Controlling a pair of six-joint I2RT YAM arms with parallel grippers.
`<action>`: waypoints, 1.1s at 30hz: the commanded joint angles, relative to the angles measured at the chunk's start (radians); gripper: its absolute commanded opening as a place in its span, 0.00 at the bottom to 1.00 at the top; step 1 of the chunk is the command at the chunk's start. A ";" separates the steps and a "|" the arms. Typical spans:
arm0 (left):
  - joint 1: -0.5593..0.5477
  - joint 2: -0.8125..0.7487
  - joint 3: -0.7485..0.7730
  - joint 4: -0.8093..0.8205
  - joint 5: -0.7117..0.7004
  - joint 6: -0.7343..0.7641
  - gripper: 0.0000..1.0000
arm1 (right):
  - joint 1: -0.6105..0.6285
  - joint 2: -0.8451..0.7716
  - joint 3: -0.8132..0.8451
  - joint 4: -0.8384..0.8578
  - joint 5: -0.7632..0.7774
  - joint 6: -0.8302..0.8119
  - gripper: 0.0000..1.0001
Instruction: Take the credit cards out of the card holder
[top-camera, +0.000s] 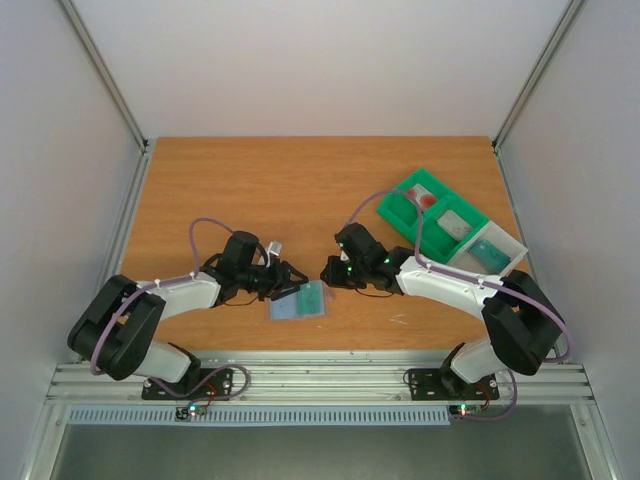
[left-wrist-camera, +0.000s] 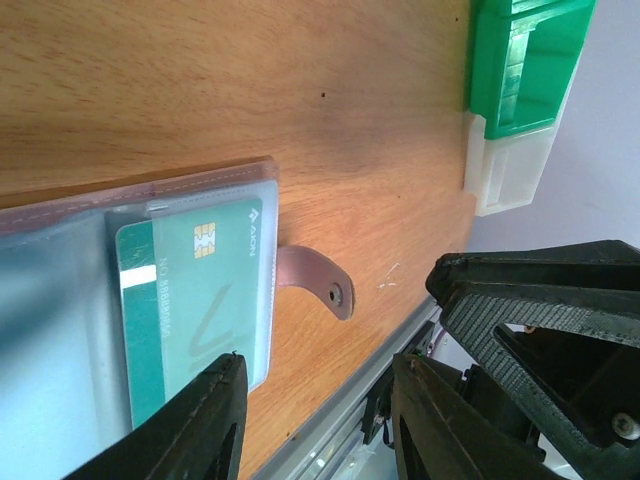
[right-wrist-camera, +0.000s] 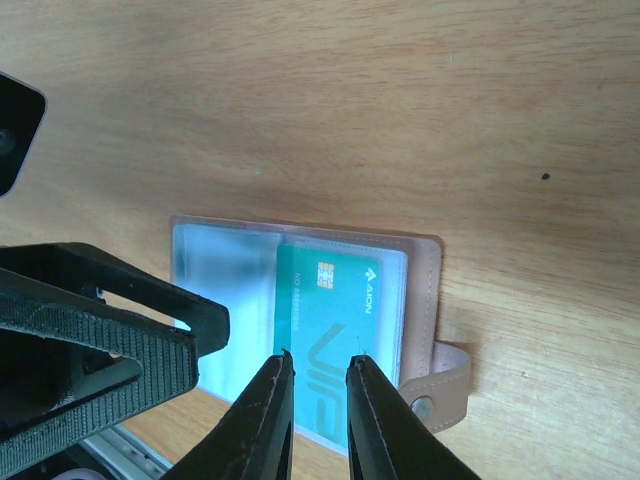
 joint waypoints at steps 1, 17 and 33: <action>-0.005 0.001 0.035 -0.023 -0.035 0.031 0.41 | -0.003 -0.014 -0.006 0.006 -0.009 -0.019 0.16; -0.001 -0.016 0.016 -0.156 -0.130 0.132 0.38 | 0.000 0.179 0.057 0.039 -0.172 -0.028 0.16; -0.003 0.071 -0.029 -0.034 -0.121 0.097 0.33 | 0.003 0.274 -0.017 0.060 -0.175 -0.023 0.09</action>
